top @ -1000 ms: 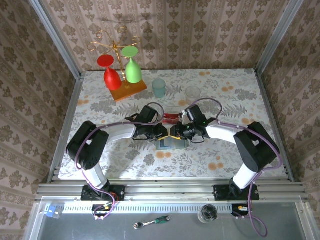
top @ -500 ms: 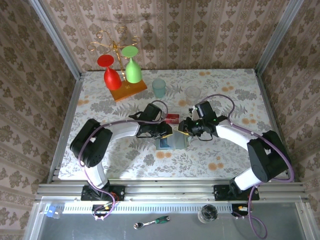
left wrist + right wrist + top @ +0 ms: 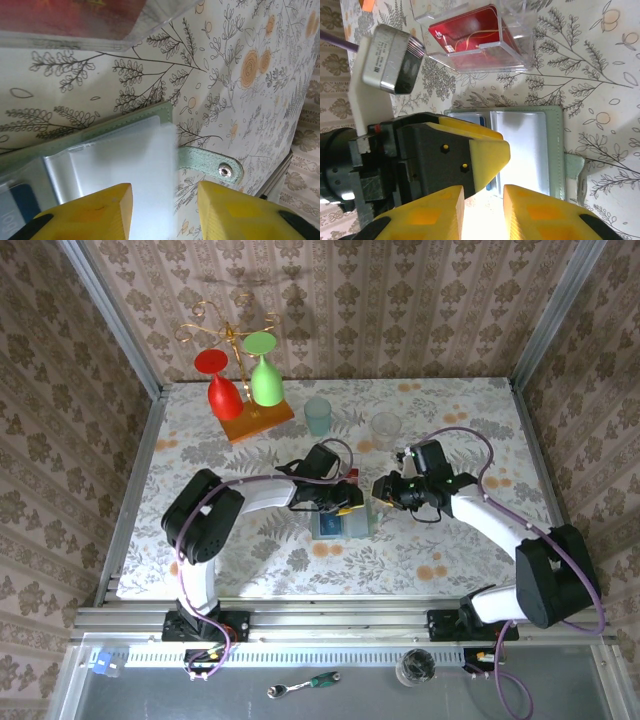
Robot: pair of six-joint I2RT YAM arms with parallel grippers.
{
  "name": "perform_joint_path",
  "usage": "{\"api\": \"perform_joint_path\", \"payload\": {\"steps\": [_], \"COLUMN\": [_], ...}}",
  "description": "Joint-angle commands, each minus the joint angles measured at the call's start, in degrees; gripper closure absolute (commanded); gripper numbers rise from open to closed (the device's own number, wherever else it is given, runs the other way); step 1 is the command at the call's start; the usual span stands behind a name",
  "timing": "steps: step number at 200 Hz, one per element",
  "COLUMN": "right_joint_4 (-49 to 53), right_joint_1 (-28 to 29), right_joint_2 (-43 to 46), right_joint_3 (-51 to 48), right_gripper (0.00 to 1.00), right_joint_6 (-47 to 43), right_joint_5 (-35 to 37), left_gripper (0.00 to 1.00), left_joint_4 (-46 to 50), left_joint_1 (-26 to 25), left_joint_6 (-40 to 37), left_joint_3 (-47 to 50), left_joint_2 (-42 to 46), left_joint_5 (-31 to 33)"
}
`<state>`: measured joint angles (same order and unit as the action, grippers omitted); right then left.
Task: Take the credit cards out of the card holder
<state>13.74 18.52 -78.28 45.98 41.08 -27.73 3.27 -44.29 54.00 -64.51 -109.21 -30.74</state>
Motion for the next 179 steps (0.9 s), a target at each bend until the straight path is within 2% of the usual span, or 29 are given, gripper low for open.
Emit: {"api": "perform_joint_path", "payload": {"steps": [1, 48, 97, 179], "right_joint_4": [2.41, 1.76, -1.31, -4.02], "right_joint_1": [-0.62, -0.70, -0.34, 5.08], "right_joint_2": [1.93, 1.33, -1.08, -9.88], "right_joint_3": [-0.89, -1.13, -1.17, 2.48], "right_gripper": [0.71, 0.71, 0.72, 0.73], "right_joint_6": [-1.18, -0.85, 0.79, 2.59], "right_joint_5": [0.74, -0.47, -2.83, -2.96], "left_gripper": [0.60, 0.61, 0.65, 0.70], "left_joint_4": [-0.11, -0.06, -0.43, -2.87], "left_joint_1": [-0.42, -0.12, 1.78, 6.35], "left_joint_6": [-0.02, -0.29, -0.91, -1.08], "left_joint_3": [-1.86, -2.22, 0.63, 10.77], "left_joint_2": [-1.42, -1.30, 2.47, 10.86], "left_joint_5": [-1.29, -1.60, -1.16, -0.11]}}
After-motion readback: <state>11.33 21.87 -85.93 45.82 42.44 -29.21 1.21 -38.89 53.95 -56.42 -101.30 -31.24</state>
